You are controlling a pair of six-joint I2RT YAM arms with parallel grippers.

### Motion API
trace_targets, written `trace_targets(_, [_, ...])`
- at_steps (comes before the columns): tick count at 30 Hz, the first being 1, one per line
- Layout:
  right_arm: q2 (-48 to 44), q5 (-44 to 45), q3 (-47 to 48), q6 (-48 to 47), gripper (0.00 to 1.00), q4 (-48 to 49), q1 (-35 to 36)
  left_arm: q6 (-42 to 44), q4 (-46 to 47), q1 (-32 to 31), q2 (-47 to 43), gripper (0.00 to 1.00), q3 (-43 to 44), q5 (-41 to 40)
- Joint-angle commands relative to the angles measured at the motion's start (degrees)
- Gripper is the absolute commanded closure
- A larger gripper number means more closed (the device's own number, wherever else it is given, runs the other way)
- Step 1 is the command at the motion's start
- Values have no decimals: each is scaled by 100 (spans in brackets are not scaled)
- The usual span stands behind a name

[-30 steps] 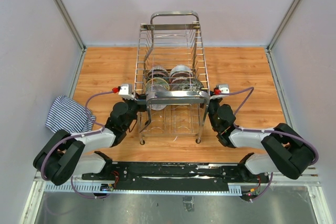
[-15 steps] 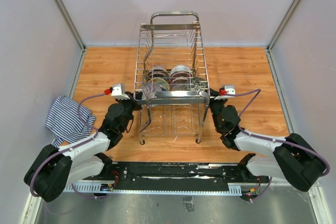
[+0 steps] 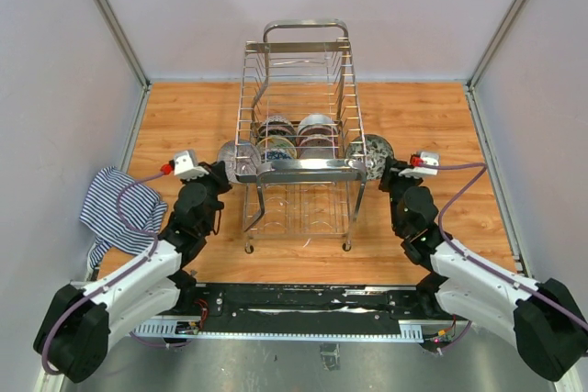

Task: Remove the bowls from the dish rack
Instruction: Pick up the bowl from the dish rack, then place the bowl at the center of the board.

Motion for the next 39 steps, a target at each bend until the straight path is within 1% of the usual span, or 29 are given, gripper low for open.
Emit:
trace_targets(1, [-403, 319, 210, 579, 99, -1047, -287, -604, -316, 320, -577, 99, -75, -564])
trace_targets(5, [-552, 175, 471, 902, 99, -2105, -578, -909, -864, 474, -966, 99, -161, -871])
trace_targets(7, [-560, 19, 599, 1083, 99, -2535, -768, -1033, -1086, 515, -1015, 99, -147, -1018])
trace_targets(10, [-568, -204, 651, 1257, 99, -2877, -1007, -1244, -1338, 587, -888, 100, -105, -1013])
trace_targets(15, [-583, -603, 770, 1431, 99, -3383, -1408, -1644, -1742, 703, -392, 100, 89, -951])
trace_targets(19, [-530, -1212, 802, 1487, 99, -3599, -1830, -1919, -2045, 834, 76, 99, 377, -961])
trace_targets(23, [-347, -1724, 951, 1503, 99, -3745, -2231, -1822, -2316, 877, 292, 99, 745, -1121])
trace_targets(27, [-20, -2116, 1207, 1599, 99, -3899, -2362, -1821, -2342, 958, 407, 100, 839, -1079])
trace_targets(32, [525, -2512, 1498, 1730, 99, -3851, -2403, -1875, -2255, 1248, 606, 100, 836, -772])
trace_targets(39, [1122, -2693, 1987, 1731, 99, -3929, -2479, -2005, -1869, 1738, 1195, 100, 933, -71])
